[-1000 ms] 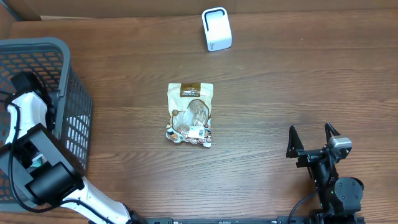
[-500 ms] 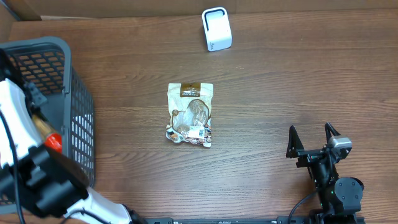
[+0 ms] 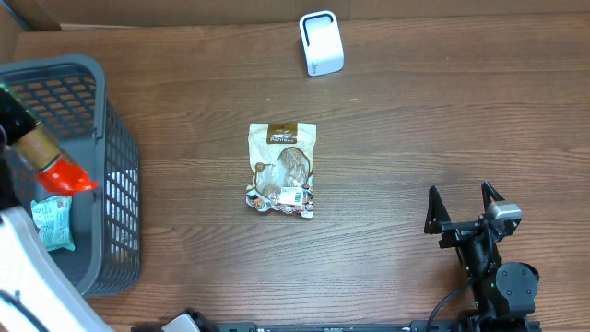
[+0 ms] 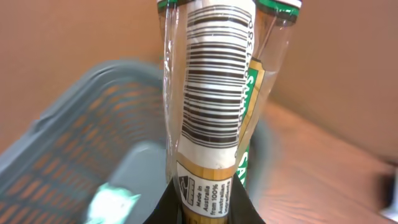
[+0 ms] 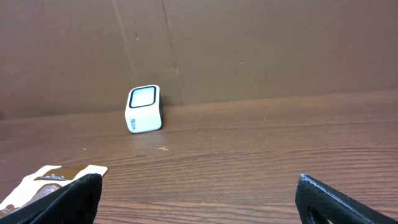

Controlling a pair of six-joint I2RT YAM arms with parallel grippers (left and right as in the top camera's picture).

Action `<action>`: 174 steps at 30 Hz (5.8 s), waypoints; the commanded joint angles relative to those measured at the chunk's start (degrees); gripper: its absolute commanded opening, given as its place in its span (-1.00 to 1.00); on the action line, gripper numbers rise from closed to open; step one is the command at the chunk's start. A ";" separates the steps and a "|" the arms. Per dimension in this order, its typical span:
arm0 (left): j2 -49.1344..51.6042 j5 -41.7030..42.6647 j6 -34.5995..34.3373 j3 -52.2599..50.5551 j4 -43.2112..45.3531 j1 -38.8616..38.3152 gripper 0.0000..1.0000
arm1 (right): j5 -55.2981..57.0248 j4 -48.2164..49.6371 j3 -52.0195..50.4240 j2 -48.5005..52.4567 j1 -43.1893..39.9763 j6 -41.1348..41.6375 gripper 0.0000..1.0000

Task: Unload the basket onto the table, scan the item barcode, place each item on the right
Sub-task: 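Place the red-capped tube on the table left of the snack bag, then reach into the basket and grasp the mint-green packet with left gripper, then place the mint-green packet on the table right of the snack bag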

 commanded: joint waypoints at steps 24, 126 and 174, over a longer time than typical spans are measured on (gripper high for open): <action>17.81 -29.59 -26.99 -23.47 -1.38 -47.50 -0.92 | 0.76 0.22 -0.61 -0.68 0.26 0.42 1.00; 38.75 -36.50 10.21 -37.03 23.19 7.82 0.16 | 0.76 0.22 -0.61 -0.68 0.26 0.42 1.00; -4.13 -2.47 -15.76 -9.40 -5.11 -33.16 -0.91 | 0.76 0.22 -0.61 -0.68 0.26 0.42 1.00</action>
